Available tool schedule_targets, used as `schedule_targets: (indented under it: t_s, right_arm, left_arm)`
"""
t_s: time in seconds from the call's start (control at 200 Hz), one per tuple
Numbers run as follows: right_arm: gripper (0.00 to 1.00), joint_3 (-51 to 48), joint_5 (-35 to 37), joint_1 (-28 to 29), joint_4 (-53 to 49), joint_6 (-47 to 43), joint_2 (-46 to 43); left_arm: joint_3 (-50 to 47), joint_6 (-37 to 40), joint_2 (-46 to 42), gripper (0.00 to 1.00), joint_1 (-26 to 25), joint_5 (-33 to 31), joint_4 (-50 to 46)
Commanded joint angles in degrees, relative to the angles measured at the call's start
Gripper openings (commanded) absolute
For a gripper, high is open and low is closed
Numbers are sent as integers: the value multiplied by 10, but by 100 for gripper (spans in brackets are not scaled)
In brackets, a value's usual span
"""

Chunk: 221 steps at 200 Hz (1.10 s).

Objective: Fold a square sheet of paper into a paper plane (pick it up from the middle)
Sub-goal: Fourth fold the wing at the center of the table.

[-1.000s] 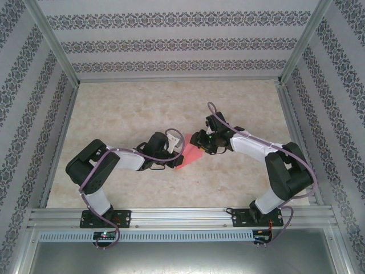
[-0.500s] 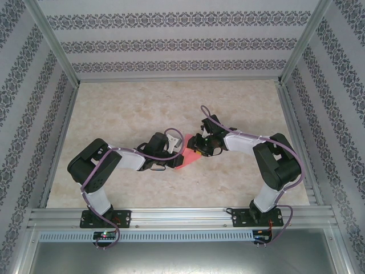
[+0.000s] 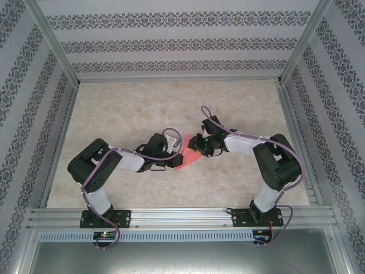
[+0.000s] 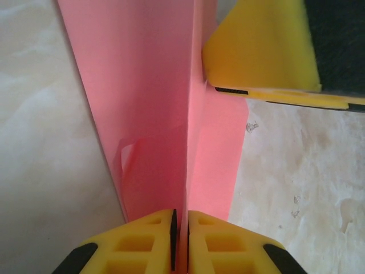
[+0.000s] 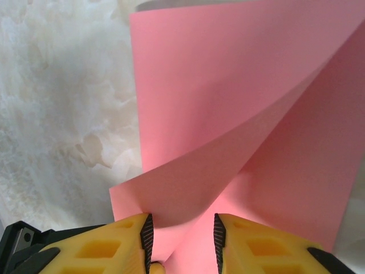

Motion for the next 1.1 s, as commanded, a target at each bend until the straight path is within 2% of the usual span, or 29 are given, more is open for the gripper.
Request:
schedule_targets:
  t_s: [0.0,0.23,0.365,0.724,0.919,0.969,1.099]
  right_arm:
    - [37,-16,17,2,19,14,-13]
    - [44,-8,3,5,29,20,7]
    - [48,2,5,8,15,15,21]
    - [58,16,30,15,-38,0,46]
    - [63,30,44,18,-71,-9,56]
    - [64,32,46,20,-77,-11,58]
    - [65,37,56,22,-92,-17,64]
  left_arm:
    - [-8,-12,8,16,4,3,20]
    - [-6,-10,10,16,4,7,17]
    - [-1,-8,5,20,4,13,5]
    - [6,-31,-39,48,13,28,-36]
    - [1,-59,-96,59,31,-13,-99]
    - [2,-65,-108,58,32,-25,-115]
    - [4,-93,-123,43,32,-20,-116]
